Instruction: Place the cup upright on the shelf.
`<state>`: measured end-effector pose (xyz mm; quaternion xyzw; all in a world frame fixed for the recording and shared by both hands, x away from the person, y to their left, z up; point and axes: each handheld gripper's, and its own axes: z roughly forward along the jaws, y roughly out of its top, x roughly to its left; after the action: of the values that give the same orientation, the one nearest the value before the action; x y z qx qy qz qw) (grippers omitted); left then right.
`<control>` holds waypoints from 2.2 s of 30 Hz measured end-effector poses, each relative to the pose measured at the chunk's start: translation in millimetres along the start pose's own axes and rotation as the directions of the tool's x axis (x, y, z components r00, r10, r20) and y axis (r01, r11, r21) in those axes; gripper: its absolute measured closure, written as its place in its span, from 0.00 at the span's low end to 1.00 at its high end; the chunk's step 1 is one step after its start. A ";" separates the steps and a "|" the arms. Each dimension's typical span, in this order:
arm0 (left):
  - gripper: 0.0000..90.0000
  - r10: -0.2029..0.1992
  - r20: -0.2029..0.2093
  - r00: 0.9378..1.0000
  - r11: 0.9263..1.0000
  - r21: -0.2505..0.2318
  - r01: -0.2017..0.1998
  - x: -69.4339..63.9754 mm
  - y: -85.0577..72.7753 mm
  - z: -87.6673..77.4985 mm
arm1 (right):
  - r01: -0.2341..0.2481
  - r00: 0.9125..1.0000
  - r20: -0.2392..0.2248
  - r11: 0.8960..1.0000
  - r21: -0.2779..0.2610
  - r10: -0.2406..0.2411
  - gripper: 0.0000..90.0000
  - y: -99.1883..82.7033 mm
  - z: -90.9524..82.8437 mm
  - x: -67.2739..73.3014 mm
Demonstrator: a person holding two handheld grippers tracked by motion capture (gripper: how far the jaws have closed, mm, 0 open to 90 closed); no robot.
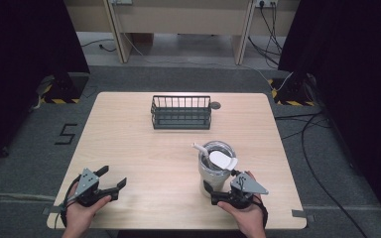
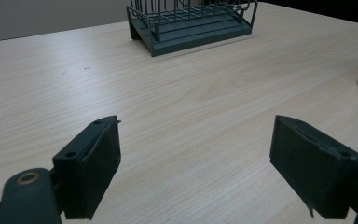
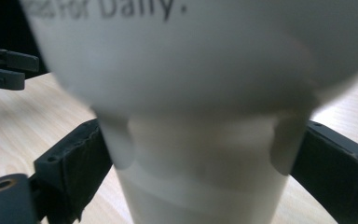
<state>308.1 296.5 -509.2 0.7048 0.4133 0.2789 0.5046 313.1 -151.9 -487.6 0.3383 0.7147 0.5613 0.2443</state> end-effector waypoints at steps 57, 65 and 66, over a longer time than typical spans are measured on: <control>0.20 -0.008 -0.009 1.000 1.000 -0.007 0.008 1.8 -0.4 -0.3 | 0.007 0.998 0.058 0.998 -0.055 -0.004 0.11 68.2 30.5 -28.1; 0.20 -0.018 -0.006 1.000 1.000 -0.009 0.018 3.1 -0.6 0.2 | 0.016 0.998 0.067 0.998 -0.055 -0.012 0.11 87.4 50.2 -34.7; 0.20 -0.020 -0.005 1.000 1.000 -0.009 0.020 3.2 -0.6 0.4 | 0.016 0.998 0.068 0.998 -0.054 -0.012 0.11 88.8 52.1 -35.6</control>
<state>309.9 299.2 -510.0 0.6977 0.4202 0.2777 0.5095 392.9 -133.1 -415.8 0.3453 0.6927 0.5672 0.2814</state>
